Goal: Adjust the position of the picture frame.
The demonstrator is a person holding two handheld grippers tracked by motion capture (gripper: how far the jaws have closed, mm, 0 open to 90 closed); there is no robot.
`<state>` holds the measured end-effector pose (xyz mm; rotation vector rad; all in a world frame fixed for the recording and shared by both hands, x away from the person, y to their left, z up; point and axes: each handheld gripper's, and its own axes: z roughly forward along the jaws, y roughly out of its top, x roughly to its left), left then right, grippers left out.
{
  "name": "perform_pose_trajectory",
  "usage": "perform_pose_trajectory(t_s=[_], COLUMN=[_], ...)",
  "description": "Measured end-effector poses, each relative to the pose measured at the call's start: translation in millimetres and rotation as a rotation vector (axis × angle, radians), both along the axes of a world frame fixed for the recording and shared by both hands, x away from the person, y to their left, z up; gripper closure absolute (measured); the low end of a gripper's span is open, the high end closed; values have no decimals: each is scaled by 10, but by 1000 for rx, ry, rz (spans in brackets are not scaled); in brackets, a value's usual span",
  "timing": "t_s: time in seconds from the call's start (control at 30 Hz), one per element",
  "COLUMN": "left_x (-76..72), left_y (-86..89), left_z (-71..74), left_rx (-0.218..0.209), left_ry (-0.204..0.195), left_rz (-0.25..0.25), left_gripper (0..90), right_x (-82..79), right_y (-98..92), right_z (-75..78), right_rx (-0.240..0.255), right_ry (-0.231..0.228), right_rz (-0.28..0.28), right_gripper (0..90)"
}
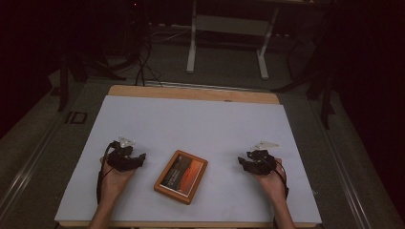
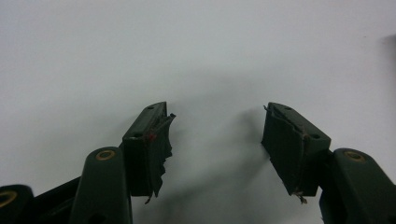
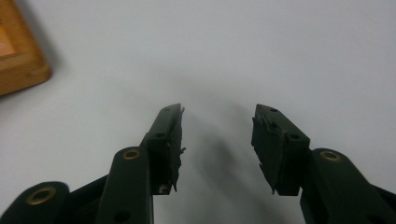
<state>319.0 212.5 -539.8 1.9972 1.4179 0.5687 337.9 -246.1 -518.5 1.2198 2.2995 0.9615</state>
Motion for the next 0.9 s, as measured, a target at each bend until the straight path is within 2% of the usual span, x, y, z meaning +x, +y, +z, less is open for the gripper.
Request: perform_pose_trajectory(t_s=[0.1,0.2,0.27,0.4,0.57,0.63,0.83,0.9], left_x=[-5,-1,-10,-45,-113,-131,-163,-174], left_y=[11,2,7,-18,-68,-82,-119,-132], left_z=[2,20,42,118,210,236,282,299], left_rx=[4,12,-16,-44,-106,-117,-156,-158], left_ry=[-2,2,1,-19,-37,-41,-32,-29], left_rz=[-13,-14,-26,-80,-148,-177,-215,-228], left_gripper=[406,425,464,477,470,462,460,460], right_x=[-25,-41,-51,-75,-130,-152,-195,-215], right_y=[11,2,6,57,137,170,265,312], right_z=[15,33,50,84,129,146,180,191], right_rx=[8,40,61,75,82,88,94,97], right_ry=[2,10,12,15,7,5,-1,-5], right_rz=[6,14,23,48,75,89,122,138], right_gripper=[536,538,538,524,524,524,523,523])
